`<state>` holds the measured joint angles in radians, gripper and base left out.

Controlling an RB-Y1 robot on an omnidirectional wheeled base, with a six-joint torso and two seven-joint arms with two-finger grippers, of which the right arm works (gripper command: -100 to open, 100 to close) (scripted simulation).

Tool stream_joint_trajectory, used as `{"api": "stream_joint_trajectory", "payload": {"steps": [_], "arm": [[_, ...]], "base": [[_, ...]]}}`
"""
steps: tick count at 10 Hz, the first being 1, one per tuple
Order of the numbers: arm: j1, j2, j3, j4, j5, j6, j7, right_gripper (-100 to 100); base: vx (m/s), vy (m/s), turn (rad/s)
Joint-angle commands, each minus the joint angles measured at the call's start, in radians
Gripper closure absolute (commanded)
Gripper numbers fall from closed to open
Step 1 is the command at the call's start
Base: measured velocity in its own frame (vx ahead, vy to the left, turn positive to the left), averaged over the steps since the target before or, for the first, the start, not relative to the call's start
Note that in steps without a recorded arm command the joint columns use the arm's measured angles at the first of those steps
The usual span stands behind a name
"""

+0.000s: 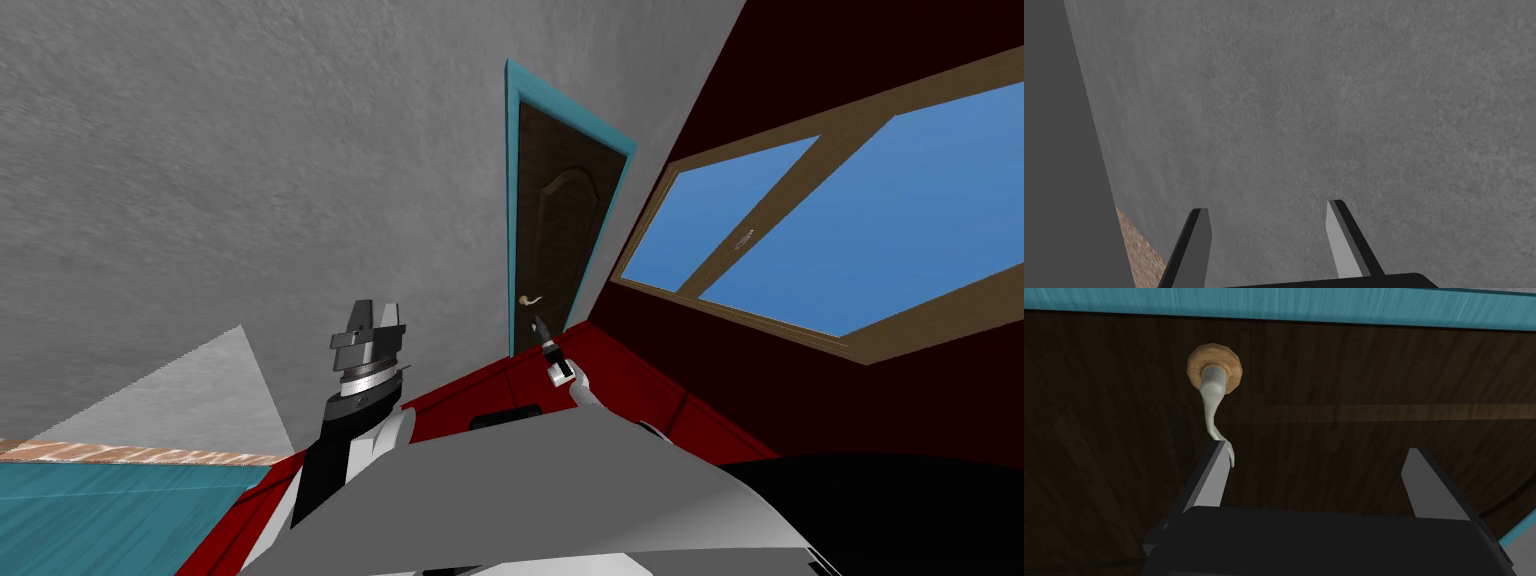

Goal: Pull the door open

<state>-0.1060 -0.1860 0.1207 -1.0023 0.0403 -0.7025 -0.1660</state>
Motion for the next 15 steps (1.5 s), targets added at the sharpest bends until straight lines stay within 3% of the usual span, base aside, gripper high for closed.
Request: {"api": "stream_joint_trajectory", "payload": {"steps": [1,3,8,10,11,15], "arm": [[-0.021,-0.008,0.003,0.049,-0.002,-0.005,-0.006,-100],[-0.063,-0.021,0.007,0.119,-0.005,-0.02,-0.016,-100],[-0.104,-0.033,0.01,0.221,-0.008,-0.033,-0.025,-100],[-0.139,-0.043,0.014,0.286,-0.011,-0.045,-0.033,-100],[-0.139,-0.043,0.014,0.294,-0.011,-0.045,-0.033,-100],[-0.198,-0.06,0.019,0.415,-0.015,-0.064,-0.046,-100]], "base": [[0.045,-0.048,0.048],[0.065,-0.093,0.084],[0.044,-0.048,0.034],[0.043,-0.052,0.053],[0.044,-0.057,0.023],[0.061,-0.063,0.05]]}}
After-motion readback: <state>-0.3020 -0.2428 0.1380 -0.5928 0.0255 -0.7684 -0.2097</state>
